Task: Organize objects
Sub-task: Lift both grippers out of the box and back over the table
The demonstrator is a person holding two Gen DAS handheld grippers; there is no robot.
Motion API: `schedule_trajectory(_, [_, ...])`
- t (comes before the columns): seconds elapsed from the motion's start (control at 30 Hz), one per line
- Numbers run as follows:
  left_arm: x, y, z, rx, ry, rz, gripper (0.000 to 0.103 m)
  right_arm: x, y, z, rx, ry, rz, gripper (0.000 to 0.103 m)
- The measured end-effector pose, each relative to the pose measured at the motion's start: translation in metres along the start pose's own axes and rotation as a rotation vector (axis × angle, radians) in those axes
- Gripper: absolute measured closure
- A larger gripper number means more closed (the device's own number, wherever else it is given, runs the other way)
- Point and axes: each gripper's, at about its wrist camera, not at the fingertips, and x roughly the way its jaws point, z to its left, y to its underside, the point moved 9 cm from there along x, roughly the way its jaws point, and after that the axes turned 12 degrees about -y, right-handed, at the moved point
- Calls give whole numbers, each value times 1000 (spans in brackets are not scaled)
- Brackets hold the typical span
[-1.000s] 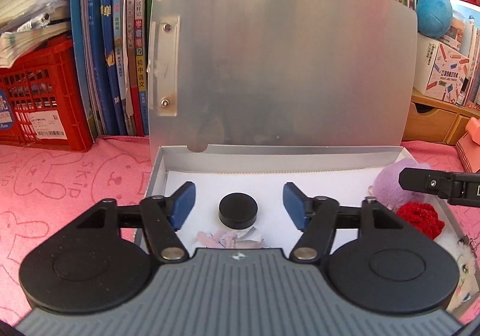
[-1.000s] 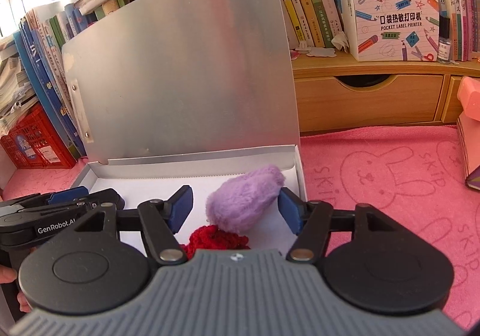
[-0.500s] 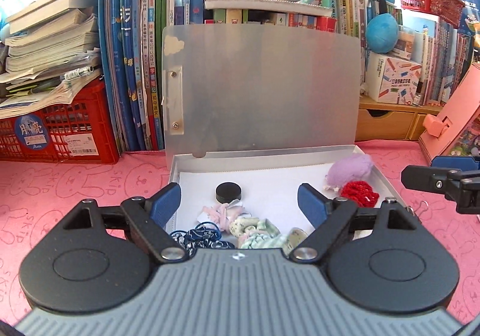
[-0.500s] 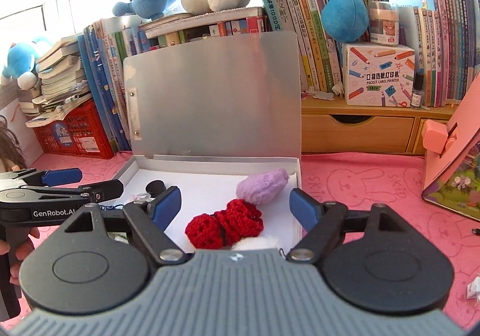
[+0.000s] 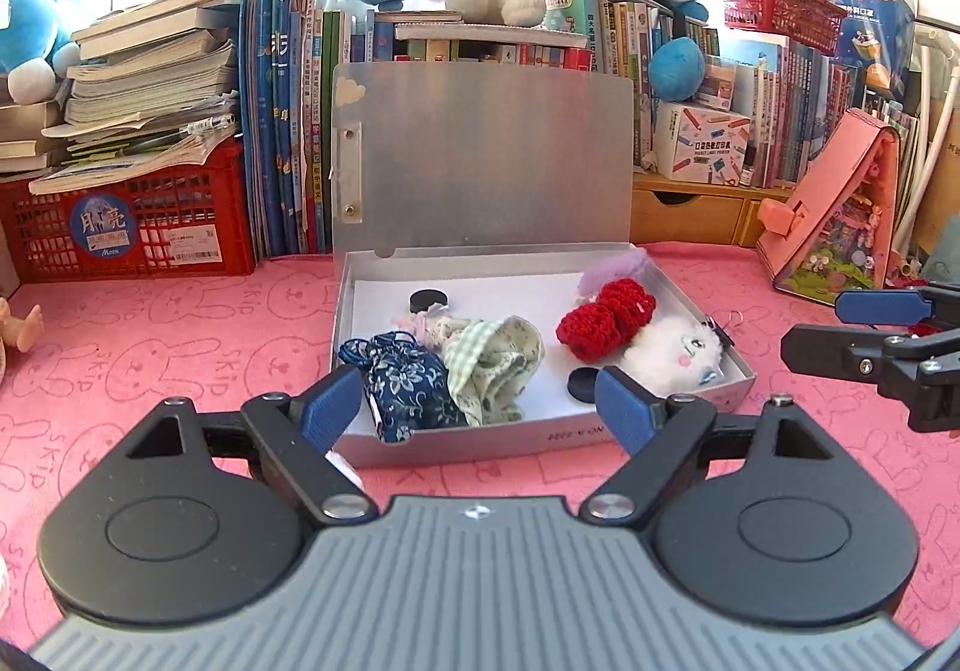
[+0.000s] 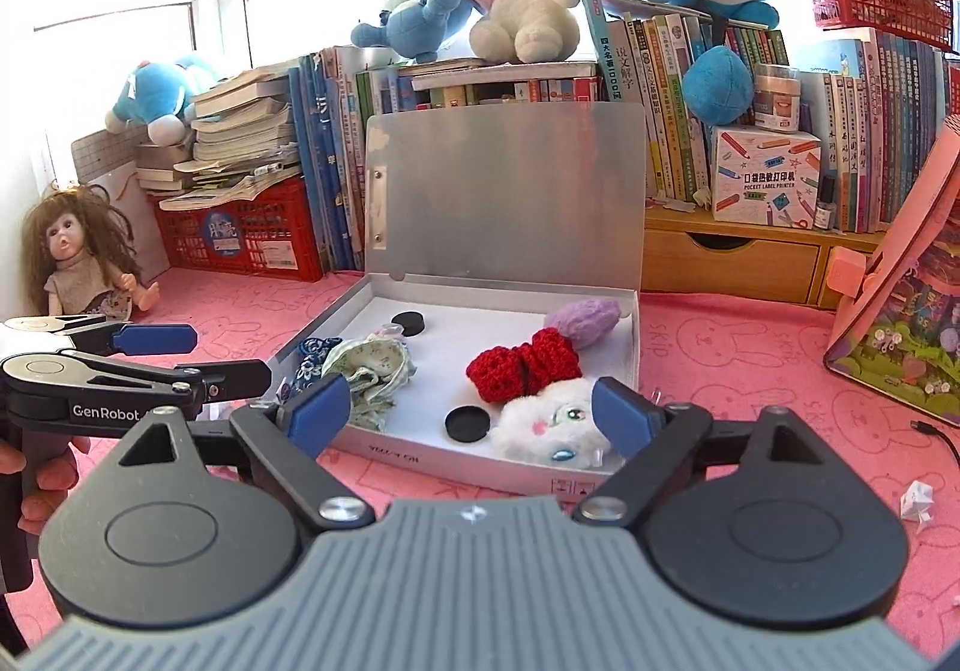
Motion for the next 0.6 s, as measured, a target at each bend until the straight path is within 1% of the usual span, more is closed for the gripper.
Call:
schedule_trajectory(0.13, [-17, 19, -1, -13, 9, -3, 15, -16, 17, 11, -20, -10, -4, 9])
schedule_trajectory(0.27, [-30, 38, 0, -25, 16, -7, 15, -29, 31, 19, -43, 2, -18, 9])
schedule_trajectory(0.37, [-38, 53, 1, -41, 23, -7, 15, -39, 40, 24, -53, -4, -29, 7])
schedule_trajectory(0.6, [-49, 82, 12, -43, -22, -17, 15, -55, 65, 33, -64, 3, -36, 6])
